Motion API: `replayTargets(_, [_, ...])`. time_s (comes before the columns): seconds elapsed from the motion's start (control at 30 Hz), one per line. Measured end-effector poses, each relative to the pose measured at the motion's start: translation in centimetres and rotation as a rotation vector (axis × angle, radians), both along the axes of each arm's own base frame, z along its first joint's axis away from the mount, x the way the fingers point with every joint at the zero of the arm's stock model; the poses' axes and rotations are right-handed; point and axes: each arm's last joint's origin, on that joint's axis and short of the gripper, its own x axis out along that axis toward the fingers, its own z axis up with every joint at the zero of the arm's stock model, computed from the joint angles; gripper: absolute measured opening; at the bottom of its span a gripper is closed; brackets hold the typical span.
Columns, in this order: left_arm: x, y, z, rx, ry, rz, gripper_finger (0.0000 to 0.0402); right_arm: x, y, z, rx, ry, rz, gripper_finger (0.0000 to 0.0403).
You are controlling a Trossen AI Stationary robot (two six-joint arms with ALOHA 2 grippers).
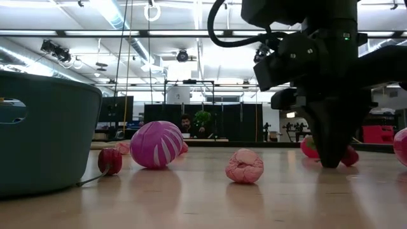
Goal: Pick and placing Produce into tupperware
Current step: Put the red cherry into the blue bin
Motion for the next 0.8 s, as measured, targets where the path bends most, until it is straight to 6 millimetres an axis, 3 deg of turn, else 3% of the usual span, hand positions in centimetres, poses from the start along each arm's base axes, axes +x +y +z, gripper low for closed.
replayTargets(0.1, [0.0, 0.0, 0.0, 0.000, 0.000, 0.000, 0.0016, 0.6, -0.2, 0.9, -0.010, -0.055, -0.058, 0.0008])
replayTargets(0.27, [0.1, 0.0, 0.2, -0.010, -0.023, 0.010, 0.0014, 3.6, -0.4, 5.5, 0.075, -0.295, -0.150, 0.0007])
replayTargets(0.43, [0.6, 0.0, 1.2, -0.014, -0.143, 0.006, 0.0018, 8.6, 0.0, 11.6, 0.302, -0.810, -0.182, 0.0004])
replayTargets(0.53, [0.6, 0.0, 1.7, -0.003, -0.193, -0.004, 0.0017, 10.5, 0.2, 14.8, 0.416, -1.108, -0.183, 0.0005])
replayTargets(0.63, [0.7, 0.0, 2.0, -0.007, -0.225, -0.003, 0.0012, 11.8, 0.6, 15.3, 0.404, -1.166, -0.196, 0.0003])
replayTargets(0.8, [0.8, -0.1, 2.3, -0.012, -0.253, -0.003, 0.0012, 14.7, 2.9, 12.2, 0.470, -1.069, -0.218, 0.0003])
